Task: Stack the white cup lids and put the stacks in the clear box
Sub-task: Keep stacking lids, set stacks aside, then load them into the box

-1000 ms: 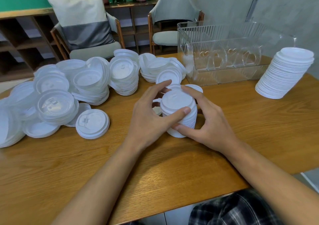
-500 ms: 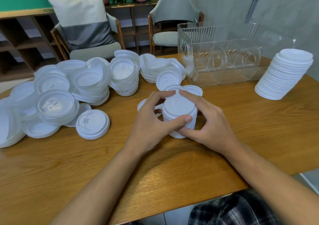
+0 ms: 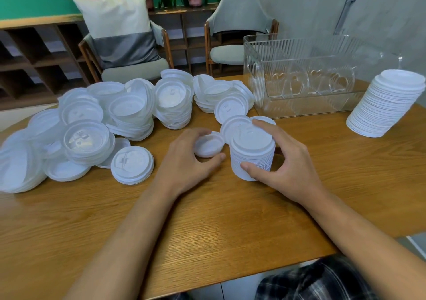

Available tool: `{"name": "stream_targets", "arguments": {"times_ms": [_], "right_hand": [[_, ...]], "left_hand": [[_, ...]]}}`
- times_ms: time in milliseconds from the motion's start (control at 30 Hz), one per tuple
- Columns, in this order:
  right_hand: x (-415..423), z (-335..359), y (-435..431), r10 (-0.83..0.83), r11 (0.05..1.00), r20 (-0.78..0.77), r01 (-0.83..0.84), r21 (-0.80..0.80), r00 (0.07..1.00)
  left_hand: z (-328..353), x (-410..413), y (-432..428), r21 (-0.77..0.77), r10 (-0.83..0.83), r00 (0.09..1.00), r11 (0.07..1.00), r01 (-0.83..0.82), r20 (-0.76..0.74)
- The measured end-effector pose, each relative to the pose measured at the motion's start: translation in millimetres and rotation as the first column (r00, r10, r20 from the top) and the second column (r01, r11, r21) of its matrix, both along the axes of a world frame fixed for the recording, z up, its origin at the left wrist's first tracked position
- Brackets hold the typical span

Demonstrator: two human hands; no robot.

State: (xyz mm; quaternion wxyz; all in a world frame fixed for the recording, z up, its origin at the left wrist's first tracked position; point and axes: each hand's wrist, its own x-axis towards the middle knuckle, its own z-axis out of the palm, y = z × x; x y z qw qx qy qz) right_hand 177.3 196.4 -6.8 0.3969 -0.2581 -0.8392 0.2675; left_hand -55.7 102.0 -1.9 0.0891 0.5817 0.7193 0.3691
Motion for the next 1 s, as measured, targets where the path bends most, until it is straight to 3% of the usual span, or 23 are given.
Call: {"name": "stream_targets", "arguments": {"times_ms": [133,233,433,600,700,767,1000], "right_hand": [[1,-1,0,0.002,1.0,0.004,-0.002,-0.021,1.0],[1,0,0,-0.001,1.0,0.007,0.001,-0.024,1.0],[0,2,-1,0.015,0.999,-0.001,-0.015,-0.04,1.0],[0,2,-2,0.02,0.999,-0.023,-0.02,-0.028,1.0],[-1,2,-2,0.032,0.999,-0.022,-0.033,-0.042,0.999],[-1,3,-3,0.041,0.998,-0.009,-0.041,-0.05,0.999],[-2,6,-9,0.091,0.995,-0.018,-0.092,-0.029,0.996]], "left_hand": [[-2,0,2,0.038,-0.016,0.995,0.999,0.02,-0.095],[1,1,2,0.133,0.008,0.997,0.991,0.001,-0.071],[16,12,-3,0.251,-0.046,0.95,0.967,-0.034,0.309],[27,16,-4,0.293,-0.118,0.78,0.952,-0.087,0.615],[33,19,-3,0.267,-0.153,0.683,0.961,-0.064,0.714],[31,21,-2,0.246,-0.167,0.687,0.969,-0.018,0.707],[21,43,3,0.21,-0.168,0.887,0.974,0.082,0.43]]}}
